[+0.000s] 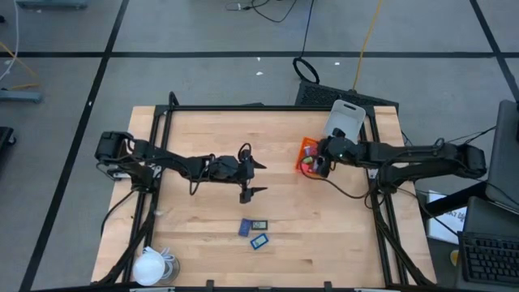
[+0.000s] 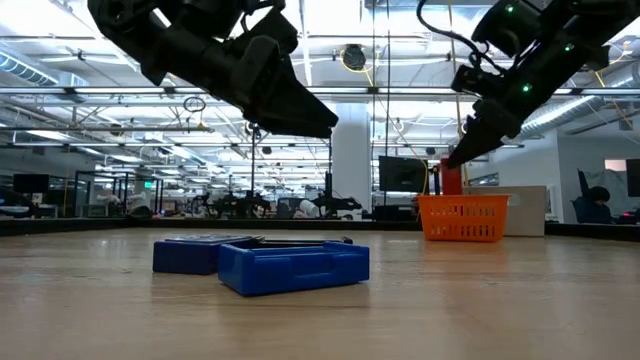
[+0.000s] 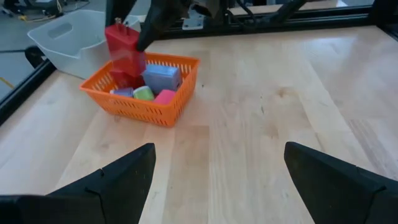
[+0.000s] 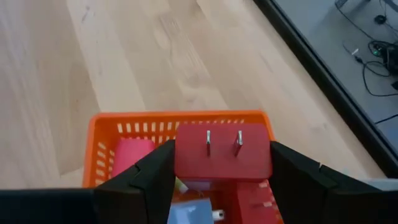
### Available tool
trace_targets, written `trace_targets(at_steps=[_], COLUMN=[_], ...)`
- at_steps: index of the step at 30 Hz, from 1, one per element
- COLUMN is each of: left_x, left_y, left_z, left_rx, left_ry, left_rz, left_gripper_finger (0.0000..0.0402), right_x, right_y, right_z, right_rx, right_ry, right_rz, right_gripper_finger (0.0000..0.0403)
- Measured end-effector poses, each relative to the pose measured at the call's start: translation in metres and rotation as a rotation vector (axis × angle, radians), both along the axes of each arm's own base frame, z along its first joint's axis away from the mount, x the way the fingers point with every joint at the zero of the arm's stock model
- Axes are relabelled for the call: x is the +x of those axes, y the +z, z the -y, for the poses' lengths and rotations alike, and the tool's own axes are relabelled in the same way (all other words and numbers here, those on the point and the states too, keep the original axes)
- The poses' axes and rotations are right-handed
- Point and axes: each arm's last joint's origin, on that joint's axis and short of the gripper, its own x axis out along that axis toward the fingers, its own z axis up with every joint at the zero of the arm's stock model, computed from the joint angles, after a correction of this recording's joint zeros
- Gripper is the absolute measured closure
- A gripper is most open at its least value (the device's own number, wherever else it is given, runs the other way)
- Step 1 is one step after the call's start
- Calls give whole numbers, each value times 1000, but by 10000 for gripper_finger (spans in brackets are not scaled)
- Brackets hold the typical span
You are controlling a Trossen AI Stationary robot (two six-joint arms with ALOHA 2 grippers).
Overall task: Pick & Place Office items
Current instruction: Put the red charger adapter into the orange bin
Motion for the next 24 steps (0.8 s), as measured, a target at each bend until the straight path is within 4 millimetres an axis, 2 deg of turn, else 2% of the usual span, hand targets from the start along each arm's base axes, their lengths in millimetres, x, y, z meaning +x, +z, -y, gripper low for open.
trace_targets(at_steps=[7,11,24], left_x=[0,1,1], left_y=[1,1,2], left_z=[-1,-1,-1], left_rx=[-9,-10,-7], left_ry=[8,8,6], left_rz=[13,16,25], left_gripper_finger=[45,39,44], right_x=[-17,-23,-17], right_y=[-1,-2,-8], right_z=[-3,-2,-1], right_rx=[59,30,18], right_ry=[-65,-120,-104], right_rz=[-68,-106,-147], right_gripper_finger=[196,196,196])
